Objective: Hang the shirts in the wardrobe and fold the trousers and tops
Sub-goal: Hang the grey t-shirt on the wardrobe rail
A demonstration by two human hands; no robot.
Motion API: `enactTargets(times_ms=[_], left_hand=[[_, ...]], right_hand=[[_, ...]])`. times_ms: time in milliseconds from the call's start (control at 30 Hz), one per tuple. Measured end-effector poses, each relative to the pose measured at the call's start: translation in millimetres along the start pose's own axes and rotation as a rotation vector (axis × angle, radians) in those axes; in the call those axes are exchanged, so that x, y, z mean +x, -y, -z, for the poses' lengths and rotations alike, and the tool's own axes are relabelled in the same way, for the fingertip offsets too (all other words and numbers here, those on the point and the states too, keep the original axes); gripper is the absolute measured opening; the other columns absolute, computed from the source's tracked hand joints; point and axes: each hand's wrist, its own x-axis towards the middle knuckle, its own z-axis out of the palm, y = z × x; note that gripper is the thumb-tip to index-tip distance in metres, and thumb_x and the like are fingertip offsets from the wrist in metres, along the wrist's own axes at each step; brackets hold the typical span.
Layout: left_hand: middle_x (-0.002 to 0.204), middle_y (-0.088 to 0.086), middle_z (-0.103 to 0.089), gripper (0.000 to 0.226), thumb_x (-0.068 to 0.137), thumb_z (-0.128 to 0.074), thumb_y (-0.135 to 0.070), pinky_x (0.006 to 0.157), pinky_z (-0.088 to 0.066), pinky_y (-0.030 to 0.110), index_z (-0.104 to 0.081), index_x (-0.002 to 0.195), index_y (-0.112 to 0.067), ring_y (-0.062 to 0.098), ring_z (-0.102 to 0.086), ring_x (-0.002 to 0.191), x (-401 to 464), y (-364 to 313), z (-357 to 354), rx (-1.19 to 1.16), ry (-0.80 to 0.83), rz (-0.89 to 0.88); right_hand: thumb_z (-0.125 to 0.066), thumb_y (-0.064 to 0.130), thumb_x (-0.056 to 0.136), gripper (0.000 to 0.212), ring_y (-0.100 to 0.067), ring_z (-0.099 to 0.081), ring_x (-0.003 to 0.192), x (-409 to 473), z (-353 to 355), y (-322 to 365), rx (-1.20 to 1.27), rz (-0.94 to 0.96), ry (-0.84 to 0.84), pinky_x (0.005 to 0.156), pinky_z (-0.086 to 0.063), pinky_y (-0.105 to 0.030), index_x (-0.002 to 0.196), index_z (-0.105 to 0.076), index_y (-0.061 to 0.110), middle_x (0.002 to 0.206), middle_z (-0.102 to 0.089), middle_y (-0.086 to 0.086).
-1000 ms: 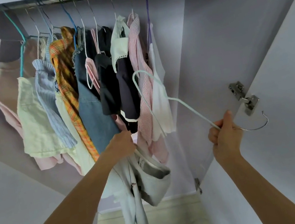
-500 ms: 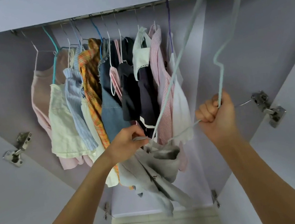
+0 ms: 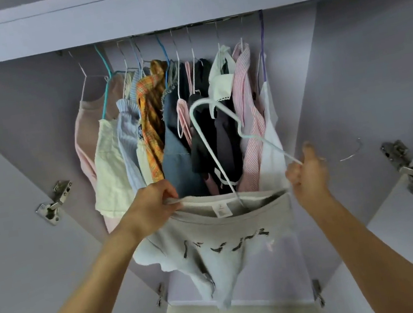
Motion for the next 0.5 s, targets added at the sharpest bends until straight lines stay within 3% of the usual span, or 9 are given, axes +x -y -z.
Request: enactTargets(times_ms=[67,200,300,400,500], left_hand=[[0.079,-0.003,-0.058,0.013,0.084,-0.067,-0.014,0.058,-0.038,0.007,-0.056,0.078,-0.02,0.002,-0.049,0.068,1,-1,0,-0.021,-0.077,0.006],[0.074,0.004,-0.062,0.017,0.081,-0.068,-0.004,0.064,-0.042,0.014,-0.063,0.073,-0.017,0.012,-0.054,0.068,-4,-9,26,-0.432,-0.222,-0.05],[0.073,-0.004,-0.063,0.024,0.08,-0.069,-0.007,0.063,-0.041,0.013,-0.061,0.071,-0.027,0.01,-0.055,0.07,-8,-1,35,-0.163,-0.203,-0.027],[0.07,-0.01,-0.05,0.019,0.083,-0.058,-0.004,0.058,-0.033,0.018,-0.06,0.081,-0.023,0.012,-0.046,0.07,-11,16,30,0.181,-0.14,0.135],[0.07,-0.011,-0.046,0.014,0.082,-0.061,-0.013,0.063,-0.033,0.023,-0.056,0.083,-0.026,0.016,-0.047,0.075,-13,31,29,0.188,-0.179,0.266]], right_hand=[[-0.047,0.023,0.095,0.044,-0.004,-0.023,0.026,0,-19,7,-0.005,0.03,0.059,0.032,-0.017,-0.011,0.056,-0.026,0.019,0.033,-0.023,0.012],[-0.046,0.025,0.097,0.051,-0.003,-0.027,0.029,-6,-11,-19,-0.443,0.132,0.147,0.034,-0.023,-0.016,0.048,-0.031,0.018,0.032,-0.028,0.012],[-0.046,0.021,0.097,0.052,-0.002,-0.028,0.028,-7,10,-39,-0.479,0.091,0.136,0.034,-0.025,-0.015,0.047,-0.03,0.015,0.032,-0.027,0.011],[-0.047,0.02,0.096,0.053,-0.005,-0.025,0.031,-2,7,-34,-0.58,0.219,0.168,0.039,-0.028,-0.018,0.048,-0.026,0.015,0.033,-0.024,0.011],[-0.052,0.012,0.093,0.059,-0.01,-0.02,0.036,-13,-10,-37,-0.696,0.411,0.329,0.043,-0.022,-0.021,0.046,-0.018,0.02,0.037,-0.017,0.012]])
